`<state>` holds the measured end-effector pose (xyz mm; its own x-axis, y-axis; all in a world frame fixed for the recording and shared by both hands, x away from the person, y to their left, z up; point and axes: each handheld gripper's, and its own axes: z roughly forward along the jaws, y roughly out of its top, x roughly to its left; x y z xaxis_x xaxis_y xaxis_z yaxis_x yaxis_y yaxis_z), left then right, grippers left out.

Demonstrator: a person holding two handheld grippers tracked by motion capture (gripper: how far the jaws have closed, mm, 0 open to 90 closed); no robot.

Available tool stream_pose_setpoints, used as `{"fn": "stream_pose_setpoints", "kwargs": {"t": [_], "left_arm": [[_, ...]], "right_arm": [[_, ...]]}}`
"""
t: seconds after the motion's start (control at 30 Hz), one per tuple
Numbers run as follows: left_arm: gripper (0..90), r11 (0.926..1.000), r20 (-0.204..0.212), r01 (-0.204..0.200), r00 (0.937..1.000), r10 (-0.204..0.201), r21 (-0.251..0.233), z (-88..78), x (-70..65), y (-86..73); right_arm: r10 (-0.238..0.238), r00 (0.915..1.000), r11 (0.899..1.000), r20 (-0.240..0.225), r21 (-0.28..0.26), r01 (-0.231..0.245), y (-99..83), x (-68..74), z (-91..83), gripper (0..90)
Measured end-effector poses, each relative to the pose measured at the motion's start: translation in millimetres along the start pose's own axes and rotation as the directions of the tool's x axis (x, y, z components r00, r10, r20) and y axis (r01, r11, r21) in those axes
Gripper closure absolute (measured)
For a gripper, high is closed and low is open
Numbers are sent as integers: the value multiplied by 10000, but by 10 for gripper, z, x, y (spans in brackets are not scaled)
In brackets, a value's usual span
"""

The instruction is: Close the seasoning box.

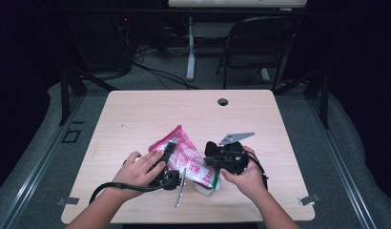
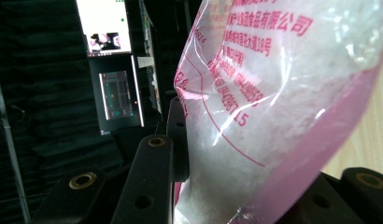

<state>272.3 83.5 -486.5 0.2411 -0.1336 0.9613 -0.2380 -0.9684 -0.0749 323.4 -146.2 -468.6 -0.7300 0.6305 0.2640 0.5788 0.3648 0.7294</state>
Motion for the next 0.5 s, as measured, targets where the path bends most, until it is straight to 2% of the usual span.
{"fn": "stream_pose_setpoints", "kwargs": {"t": [0.03,0.1,0.13,0.17,0.27,0.33,0.37,0.4,0.5], "left_arm": [[746,10000,-85,-36,10000,36,-33,3,-3,-1],[746,9999,77,145,9999,-145,0,11,-22,-8],[746,9998,-104,123,9999,-124,-123,22,-29,-15],[746,9997,92,254,9996,-254,12,16,-35,-15],[746,9993,-127,321,9994,-323,-175,37,-57,-27],[746,9988,142,492,9987,-492,5,32,-63,-30],[746,9990,208,429,9989,-431,105,26,-54,-27],[746,9991,76,417,9991,-417,-14,33,-59,-32],[746,9978,292,667,9973,-668,36,39,-78,-41]], "right_arm": [[-8,10000,10000,-11,35,8,1,-2,1,900],[-9,10000,10000,9,49,9,1,-4,5,900],[-13,10000,10000,14,34,13,1,-6,8,900],[-36,10000,10000,26,66,36,1,-8,8,900],[4,10000,10000,21,34,-4,4,-8,11,900],[5,10000,10000,0,50,-5,6,-11,12,900],[0,10000,10000,-4,58,0,6,-12,12,900],[20,10000,10000,9,65,-20,7,-10,12,900],[-21,10000,10000,14,69,21,11,-11,7,900]]}}
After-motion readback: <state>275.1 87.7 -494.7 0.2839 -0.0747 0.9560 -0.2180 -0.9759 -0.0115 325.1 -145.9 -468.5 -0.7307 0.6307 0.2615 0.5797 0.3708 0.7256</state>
